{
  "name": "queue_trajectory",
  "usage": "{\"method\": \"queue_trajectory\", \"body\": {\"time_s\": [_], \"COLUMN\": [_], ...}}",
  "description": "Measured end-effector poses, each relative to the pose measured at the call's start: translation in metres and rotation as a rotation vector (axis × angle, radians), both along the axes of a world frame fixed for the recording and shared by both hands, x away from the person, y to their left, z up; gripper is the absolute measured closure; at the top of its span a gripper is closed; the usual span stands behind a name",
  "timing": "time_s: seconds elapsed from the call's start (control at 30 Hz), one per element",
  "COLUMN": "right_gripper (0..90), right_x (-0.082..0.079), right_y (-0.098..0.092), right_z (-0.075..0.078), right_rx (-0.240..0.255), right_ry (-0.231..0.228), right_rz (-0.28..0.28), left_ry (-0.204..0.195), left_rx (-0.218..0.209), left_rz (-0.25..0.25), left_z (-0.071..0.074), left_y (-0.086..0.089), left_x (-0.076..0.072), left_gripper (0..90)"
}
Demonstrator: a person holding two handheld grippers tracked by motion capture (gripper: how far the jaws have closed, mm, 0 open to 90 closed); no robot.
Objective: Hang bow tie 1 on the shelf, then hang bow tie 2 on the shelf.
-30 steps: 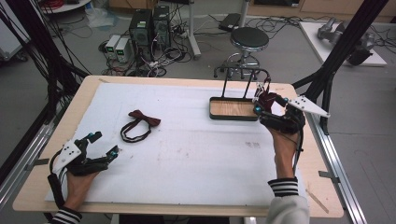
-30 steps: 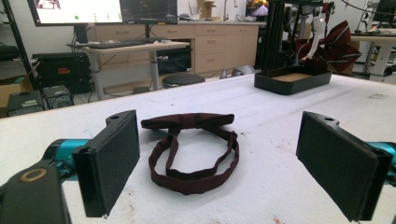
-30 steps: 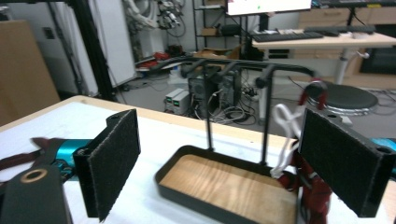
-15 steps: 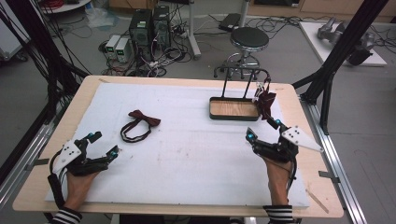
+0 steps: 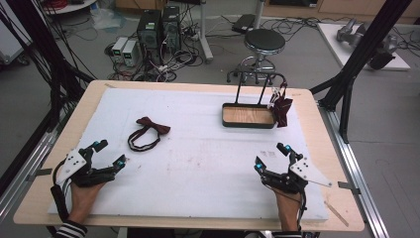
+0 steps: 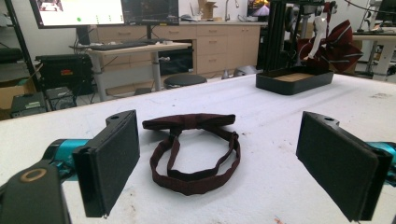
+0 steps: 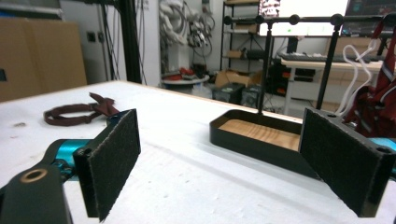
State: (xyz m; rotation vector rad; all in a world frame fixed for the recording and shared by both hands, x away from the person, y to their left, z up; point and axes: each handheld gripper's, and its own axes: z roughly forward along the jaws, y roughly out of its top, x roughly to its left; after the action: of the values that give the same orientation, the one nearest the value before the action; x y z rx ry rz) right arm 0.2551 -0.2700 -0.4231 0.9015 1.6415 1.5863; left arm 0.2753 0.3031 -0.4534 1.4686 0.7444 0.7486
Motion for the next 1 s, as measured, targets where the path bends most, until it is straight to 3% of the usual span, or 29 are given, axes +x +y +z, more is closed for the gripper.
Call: {"method": "queue_trajectory", "body": {"time_s": [0.13, 0.83, 1.0], "right_gripper": [11.9, 11.9, 11.9], "right_x": [-0.004, -0.006, -0.006], "right_y": [0.000, 0.001, 0.002], "right_z": [-0.010, -0.022, -0.026], "right_rx": [0.008, 0.024, 0.022], "right_ry": [0.009, -0.014, -0.013], "right_rz": [0.007, 0.015, 0.021], "left_ry": [0.000, 0.002, 0.035], "left_rx": [0.000, -0.018, -0.006], "left_rz": [0.000, 0.015, 0.033], "left_z": [0.000, 0.001, 0.007], "left_y": [0.000, 0.002, 0.010], "left_x": [0.000, 0.002, 0.010], "left_gripper": [13.8, 13.6, 13.7]}}
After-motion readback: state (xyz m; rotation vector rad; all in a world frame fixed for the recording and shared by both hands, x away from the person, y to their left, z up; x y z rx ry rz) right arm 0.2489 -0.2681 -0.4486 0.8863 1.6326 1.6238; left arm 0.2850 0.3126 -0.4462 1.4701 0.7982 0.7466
